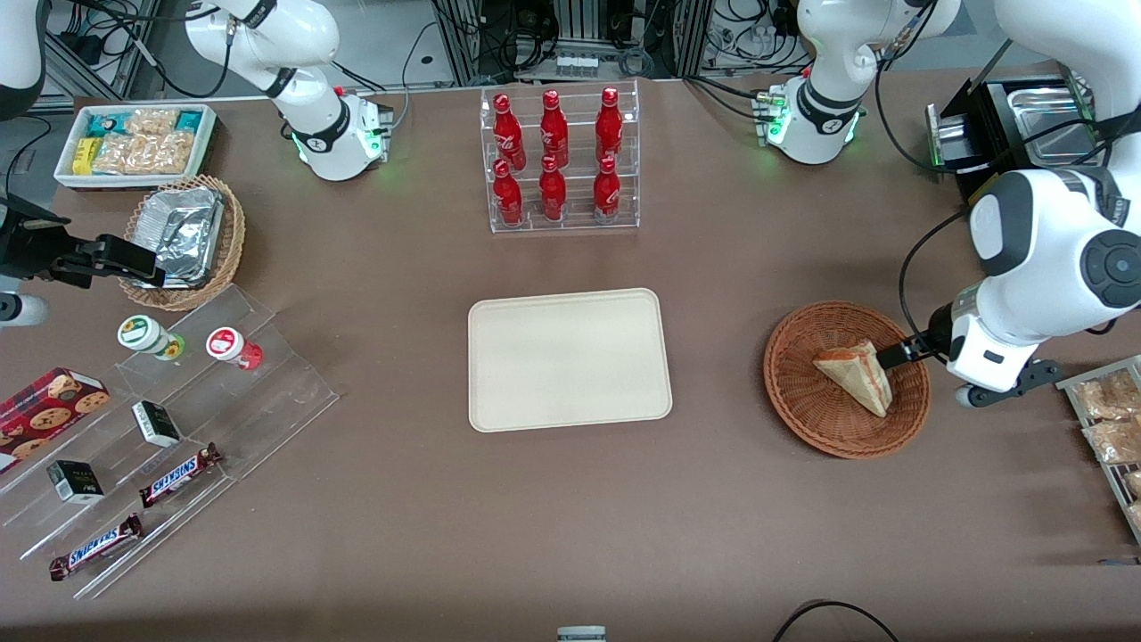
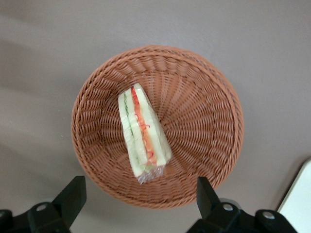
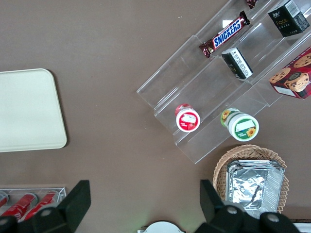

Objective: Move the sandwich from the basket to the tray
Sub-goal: 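Move the left gripper over the wrapped sandwich in the wicker basket, then lower the open left gripper around the sandwich and close it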

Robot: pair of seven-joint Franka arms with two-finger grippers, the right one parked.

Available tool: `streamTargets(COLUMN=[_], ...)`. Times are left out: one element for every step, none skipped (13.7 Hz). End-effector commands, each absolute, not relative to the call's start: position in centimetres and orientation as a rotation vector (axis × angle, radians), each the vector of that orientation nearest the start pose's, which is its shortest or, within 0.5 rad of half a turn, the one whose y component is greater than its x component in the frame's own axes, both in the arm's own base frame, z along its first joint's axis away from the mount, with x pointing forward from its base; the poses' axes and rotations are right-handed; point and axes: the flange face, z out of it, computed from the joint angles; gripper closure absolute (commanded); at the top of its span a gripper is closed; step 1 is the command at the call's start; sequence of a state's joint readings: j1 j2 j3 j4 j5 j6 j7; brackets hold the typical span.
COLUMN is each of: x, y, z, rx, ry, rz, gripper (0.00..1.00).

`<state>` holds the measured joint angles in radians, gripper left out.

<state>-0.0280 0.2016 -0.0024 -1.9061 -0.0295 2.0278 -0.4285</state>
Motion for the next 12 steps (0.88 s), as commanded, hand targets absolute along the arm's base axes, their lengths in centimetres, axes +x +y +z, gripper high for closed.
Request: streamTargets(x=[58.5, 57.8, 57.0, 56.6, 56.5, 56.5, 56.2, 55.6, 55.2, 55.0, 55.1, 55.2], y=[-2.0, -2.0, -2.0, -1.9, -2.0, -2.0, -2.0, -2.0, -1.9, -2.0, -1.9, -1.9], z=[36.9, 36.2, 35.8, 35.2, 34.6, 33.9, 33.0, 32.1, 31.3, 30.6, 30.0, 29.4], rx=[-3.035, -3.034, -3.038, -3.045, -3.041, -3.021, -3.008, -3.008, -3.006, -3.003, -2.988, -2.974], ry=[-0.864, -0.874, -0.889, -0.915, -0.947, -1.018, -1.061, -1.065, -1.076, -1.093, -1.132, -1.165], rz=[0.094, 0.080, 0.058, 0.062, 0.079, 0.081, 0.065, 0.055, 0.045, 0.032, 0.030, 0.033], gripper=[0.00, 0.00, 0.00, 0.00, 0.00, 0.00, 0.00, 0.00, 0.00, 0.00, 0.00, 0.00])
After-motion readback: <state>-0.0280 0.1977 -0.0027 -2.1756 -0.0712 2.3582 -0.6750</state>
